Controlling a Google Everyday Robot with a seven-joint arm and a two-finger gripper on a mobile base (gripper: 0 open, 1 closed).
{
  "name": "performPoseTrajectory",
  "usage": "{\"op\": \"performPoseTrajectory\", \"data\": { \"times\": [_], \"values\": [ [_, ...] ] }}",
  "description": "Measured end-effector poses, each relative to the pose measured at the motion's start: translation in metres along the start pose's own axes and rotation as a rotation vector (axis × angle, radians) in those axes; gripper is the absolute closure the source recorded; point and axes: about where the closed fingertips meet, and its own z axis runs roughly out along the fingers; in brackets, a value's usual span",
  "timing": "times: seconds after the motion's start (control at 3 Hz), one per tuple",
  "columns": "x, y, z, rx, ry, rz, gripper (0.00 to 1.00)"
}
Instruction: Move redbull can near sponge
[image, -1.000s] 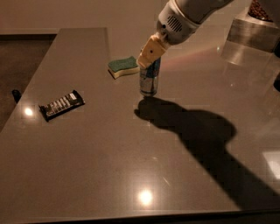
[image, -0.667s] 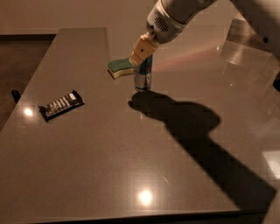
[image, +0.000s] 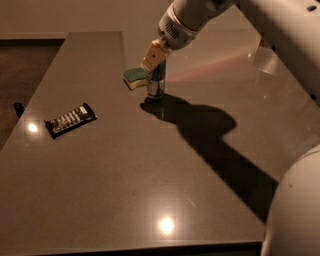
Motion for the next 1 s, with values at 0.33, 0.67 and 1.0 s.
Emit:
{"op": "performPoseTrajectory", "data": {
  "times": [0.33, 0.67, 1.0],
  "values": [
    [-0.01, -0.011, 0.012, 0.014, -0.029, 0.006, 0.82],
    [-0.015, -0.02, 0.024, 0.037, -0.031, -0.015, 0.51],
    [-0.014, -0.022, 0.031, 0.049, -0.018, -0.035, 0.28]
  ]
}}
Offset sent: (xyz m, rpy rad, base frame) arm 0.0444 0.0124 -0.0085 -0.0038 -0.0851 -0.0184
